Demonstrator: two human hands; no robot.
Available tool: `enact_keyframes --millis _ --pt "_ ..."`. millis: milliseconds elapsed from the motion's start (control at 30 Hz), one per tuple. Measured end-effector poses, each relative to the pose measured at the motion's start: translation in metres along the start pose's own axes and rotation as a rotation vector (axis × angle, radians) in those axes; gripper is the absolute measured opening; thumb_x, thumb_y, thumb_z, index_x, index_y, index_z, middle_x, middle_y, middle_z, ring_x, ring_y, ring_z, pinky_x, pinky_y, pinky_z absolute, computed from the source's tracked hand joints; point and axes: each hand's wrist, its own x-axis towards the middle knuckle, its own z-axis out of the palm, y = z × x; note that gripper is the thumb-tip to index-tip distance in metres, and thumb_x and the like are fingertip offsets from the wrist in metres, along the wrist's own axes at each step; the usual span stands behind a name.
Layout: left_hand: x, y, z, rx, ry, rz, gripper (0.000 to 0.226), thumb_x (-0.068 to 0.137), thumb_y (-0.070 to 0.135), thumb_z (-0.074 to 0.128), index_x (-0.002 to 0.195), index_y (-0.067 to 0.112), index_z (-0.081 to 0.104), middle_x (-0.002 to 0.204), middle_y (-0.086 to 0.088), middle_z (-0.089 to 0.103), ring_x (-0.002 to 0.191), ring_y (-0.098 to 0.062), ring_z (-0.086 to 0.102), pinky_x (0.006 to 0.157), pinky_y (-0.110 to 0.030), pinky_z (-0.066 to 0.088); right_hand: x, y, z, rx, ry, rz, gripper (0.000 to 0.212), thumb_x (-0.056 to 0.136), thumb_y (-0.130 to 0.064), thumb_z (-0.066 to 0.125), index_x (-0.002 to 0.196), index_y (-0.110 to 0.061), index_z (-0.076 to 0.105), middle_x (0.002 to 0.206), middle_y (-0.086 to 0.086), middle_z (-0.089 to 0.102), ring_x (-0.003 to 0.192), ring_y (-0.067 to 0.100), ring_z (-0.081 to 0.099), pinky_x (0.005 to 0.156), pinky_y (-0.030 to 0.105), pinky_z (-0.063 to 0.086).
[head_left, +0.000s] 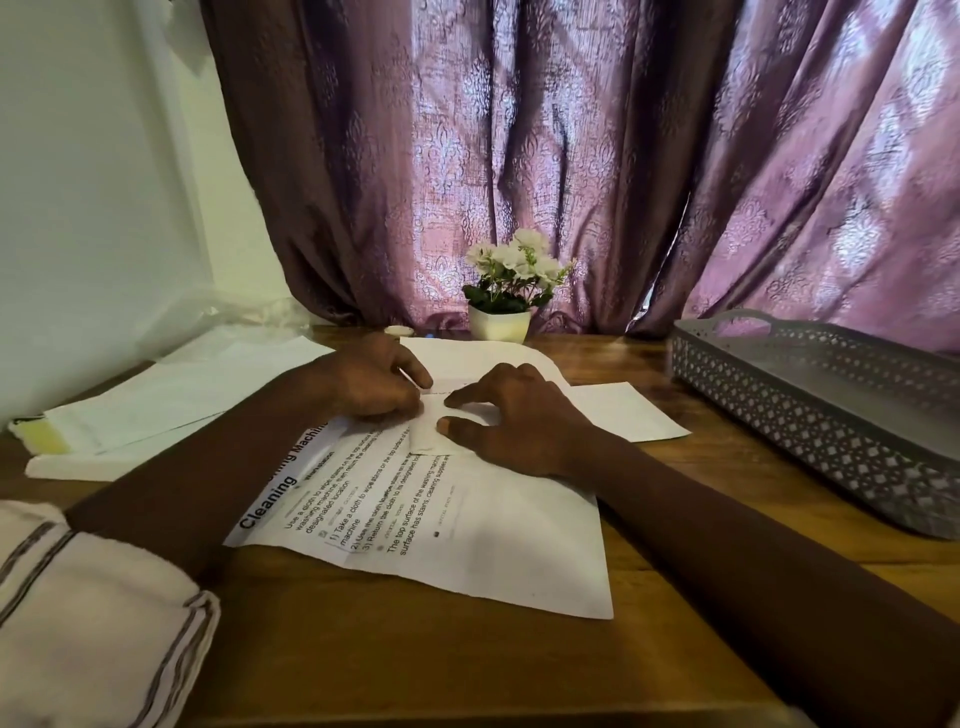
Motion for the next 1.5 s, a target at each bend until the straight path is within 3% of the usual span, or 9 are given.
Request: enact_keyframes --millis 133,300,700,900,1067,1200,1300,1400,1500 --pt "-0.005 0.003 -0.004 0.194 -0.106 0.119 0.055 0.073 0.036 0.09 0.123 0.024 0.072 0.119 0.006 0.07 0.107 -0.01 0.065 0.102 -0.034 0.053 0.005 0.011 -0.002 0.069 0.11 0.042 0.048 0.086 -0.071 0.05 0.116 -0.039 0.071 0.124 -0.008 0.066 0.123 0.02 0.054 0.105 0.046 0.044" --pt "0.0 0.0 -0.012 0.174 -0.177 0.094 0.112 0.015 0.088 0.081 0.111 0.032 0.072 0.106 0.007 0.069 0.096 -0.01 0.068 0.088 -0.03 0.057 0.004 0.036 -0.012 -0.197 -0.05 0.137 0.08 0.084 -0.088 0.029 0.142 -0.038 0.053 0.146 0.001 0.053 0.139 0.029 0.042 0.111 0.052 0.035" --pt "-0.002 -0.003 0.003 -0.084 -0.146 0.156 0.034 0.063 0.026 0.098 0.087 0.017 0.076 0.087 -0.001 0.078 0.085 -0.017 0.073 0.078 -0.034 0.06 -0.002 0.033 -0.012 -0.173 0.127 0.082 0.055 0.091 -0.075 0.046 0.121 -0.033 0.062 0.135 0.001 0.054 0.136 0.023 0.041 0.109 0.048 0.037" --pt "-0.002 0.01 -0.008 -0.217 0.319 0.434 0.019 0.083 0.013 0.084 0.086 0.014 0.065 0.073 -0.007 0.069 0.051 -0.017 0.068 0.048 -0.034 0.054 -0.001 0.031 -0.028 -0.193 0.574 -0.131 0.054 0.091 -0.055 0.063 0.129 -0.017 0.053 0.121 0.004 0.06 0.114 0.027 0.054 0.103 0.045 0.038" --pt "-0.01 0.014 -0.024 -0.16 0.436 0.541 0.023 0.078 0.013 0.089 0.08 0.013 0.067 0.071 0.0 0.072 0.063 -0.02 0.073 0.058 -0.04 0.063 0.0 0.029 -0.051 -0.569 0.868 -0.306 0.03 0.093 -0.025 0.066 0.121 -0.015 0.066 0.102 0.008 0.064 0.094 0.031 0.057 0.087 0.044 0.043" --pt "-0.005 -0.002 -0.032 0.005 0.182 0.417 0.027 0.064 0.016 0.097 0.074 0.016 0.072 0.081 -0.005 0.076 0.076 -0.031 0.075 0.074 -0.05 0.063 -0.007 0.02 -0.041 -0.392 0.542 -0.442 0.019 0.089 -0.033 0.066 0.102 -0.024 0.076 0.087 -0.003 0.066 0.08 0.02 0.06 0.067 0.035 0.049" --pt "-0.005 -0.015 -0.033 0.223 -0.065 0.314 0.047 0.042 0.055 0.093 0.071 0.024 0.075 0.078 0.003 0.077 0.079 -0.02 0.074 0.082 -0.048 0.061 -0.012 0.01 -0.029 -0.179 0.333 -0.338 0.036 0.089 -0.06 0.058 0.093 -0.029 0.077 0.082 -0.012 0.067 0.074 0.007 0.059 0.068 0.034 0.051" --pt "-0.006 -0.015 -0.032 0.143 -0.153 0.239 0.066 0.047 0.082 0.083 0.067 0.019 0.076 0.075 0.004 0.076 0.076 -0.016 0.07 0.08 -0.038 0.055 -0.006 0.015 -0.017 -0.036 0.209 -0.243 0.038 0.092 -0.061 0.057 0.113 -0.033 0.074 0.113 -0.009 0.071 0.105 0.01 0.061 0.092 0.038 0.051" --pt "-0.002 -0.014 -0.022 0.138 0.078 0.294 0.051 0.072 0.073 0.074 0.073 0.022 0.078 0.076 0.009 0.076 0.074 -0.009 0.07 0.079 -0.034 0.055 0.002 0.023 -0.011 -0.095 -0.061 -0.077 0.056 0.097 -0.065 0.047 0.149 -0.045 0.045 0.16 -0.004 0.041 0.149 0.018 0.033 0.122 0.045 0.027"
